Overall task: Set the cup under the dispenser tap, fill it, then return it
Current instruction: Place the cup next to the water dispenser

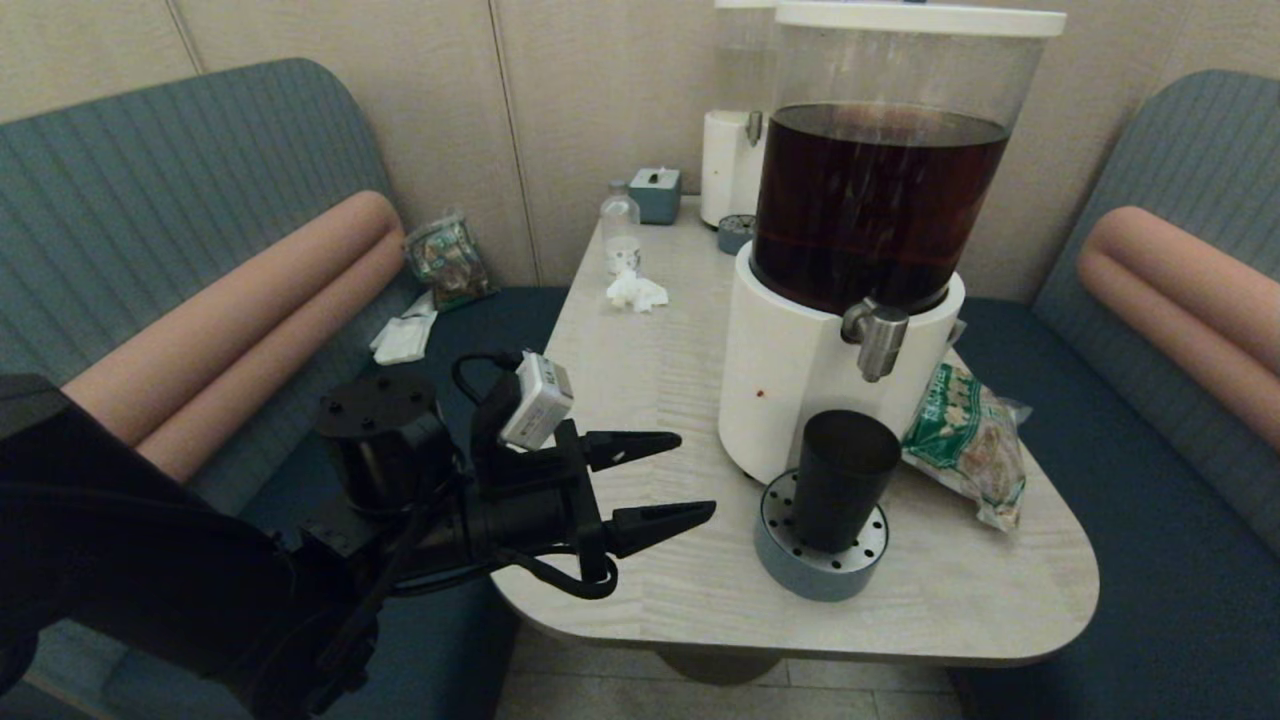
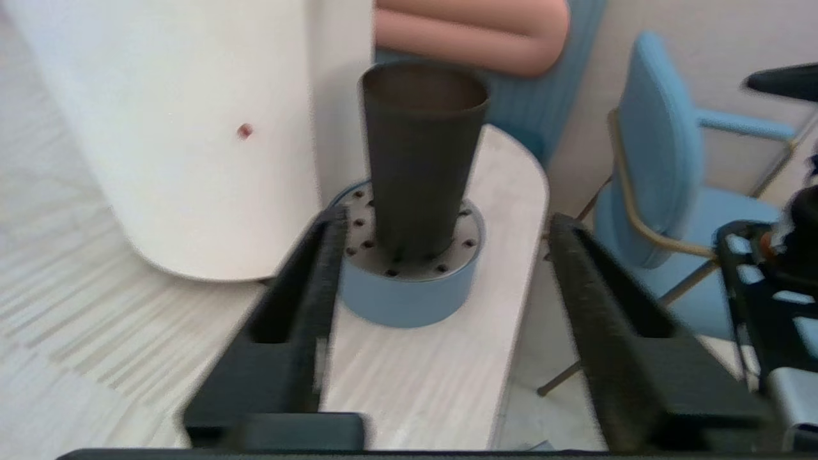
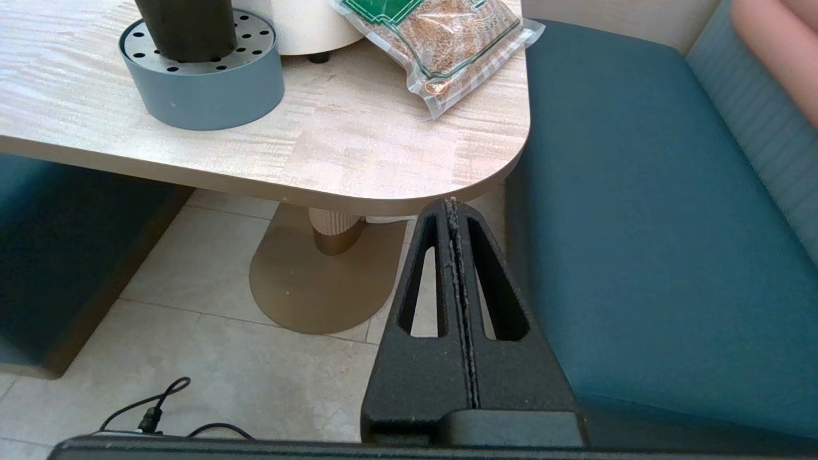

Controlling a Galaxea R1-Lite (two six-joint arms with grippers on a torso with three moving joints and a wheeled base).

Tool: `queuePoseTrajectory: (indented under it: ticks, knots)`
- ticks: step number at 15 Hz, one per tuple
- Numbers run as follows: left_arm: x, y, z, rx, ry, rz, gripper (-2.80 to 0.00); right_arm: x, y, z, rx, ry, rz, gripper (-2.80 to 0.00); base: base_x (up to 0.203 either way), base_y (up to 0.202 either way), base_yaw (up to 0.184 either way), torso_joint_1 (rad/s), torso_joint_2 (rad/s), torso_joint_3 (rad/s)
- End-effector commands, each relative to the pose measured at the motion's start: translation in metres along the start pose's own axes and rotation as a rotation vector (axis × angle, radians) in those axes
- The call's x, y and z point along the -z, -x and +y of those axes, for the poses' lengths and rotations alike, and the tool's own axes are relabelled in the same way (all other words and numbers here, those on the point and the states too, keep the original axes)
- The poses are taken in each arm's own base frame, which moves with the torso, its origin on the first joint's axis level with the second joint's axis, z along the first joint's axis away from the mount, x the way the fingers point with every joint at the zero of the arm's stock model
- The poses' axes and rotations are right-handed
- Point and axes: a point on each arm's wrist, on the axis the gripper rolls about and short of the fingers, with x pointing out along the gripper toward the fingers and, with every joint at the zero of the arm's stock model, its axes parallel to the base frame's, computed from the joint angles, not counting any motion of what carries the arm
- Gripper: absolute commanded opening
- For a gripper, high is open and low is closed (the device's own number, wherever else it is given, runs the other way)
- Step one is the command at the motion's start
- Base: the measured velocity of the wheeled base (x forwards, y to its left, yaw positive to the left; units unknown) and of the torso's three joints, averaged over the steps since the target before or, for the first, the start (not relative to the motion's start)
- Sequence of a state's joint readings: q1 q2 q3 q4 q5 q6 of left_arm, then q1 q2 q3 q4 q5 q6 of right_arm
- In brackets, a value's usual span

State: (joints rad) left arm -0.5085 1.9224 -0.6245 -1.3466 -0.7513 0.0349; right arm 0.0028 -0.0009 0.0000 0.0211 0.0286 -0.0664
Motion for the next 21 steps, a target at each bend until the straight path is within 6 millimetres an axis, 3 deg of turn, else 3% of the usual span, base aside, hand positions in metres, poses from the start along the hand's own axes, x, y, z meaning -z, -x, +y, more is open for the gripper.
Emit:
queuePoseTrajectory:
  ticks: [1, 7, 9, 12, 15, 21]
  knots:
    - [0.020, -0.004, 0.010, -0.006, 0.012, 0.036, 0.00, 0.000, 0.000, 0.000, -0.001, 0.001, 0.002, -2.80, 0.000, 0.000, 0.000, 0.000, 0.00, 0.000]
    - [0.030, -0.027, 0.029, 0.017, -0.026, 0.016, 0.00, 0.000, 0.000, 0.000, -0.001, 0.001, 0.003, -2.80, 0.000, 0.000, 0.000, 0.000, 0.00, 0.000]
    - [0.031, -0.045, 0.034, 0.049, -0.038, -0.007, 0.00, 0.000, 0.000, 0.000, -0.001, 0.001, 0.001, -2.80, 0.000, 0.000, 0.000, 0.000, 0.00, 0.000]
    - [0.046, -0.078, 0.024, 0.129, -0.022, -0.011, 0.00, 0.000, 0.000, 0.000, -0.001, 0.001, 0.001, -2.80, 0.000, 0.000, 0.000, 0.000, 0.00, 0.000]
    - [0.057, -0.102, 0.026, 0.153, -0.020, -0.031, 0.00, 0.000, 0.000, 0.000, -0.001, 0.001, 0.003, -2.80, 0.000, 0.000, 0.000, 0.000, 0.00, 0.000]
    - [0.078, -0.119, 0.026, 0.173, -0.002, -0.019, 0.00, 0.000, 0.000, 0.000, -0.001, 0.001, 0.001, -2.80, 0.000, 0.000, 0.000, 0.000, 0.00, 0.000]
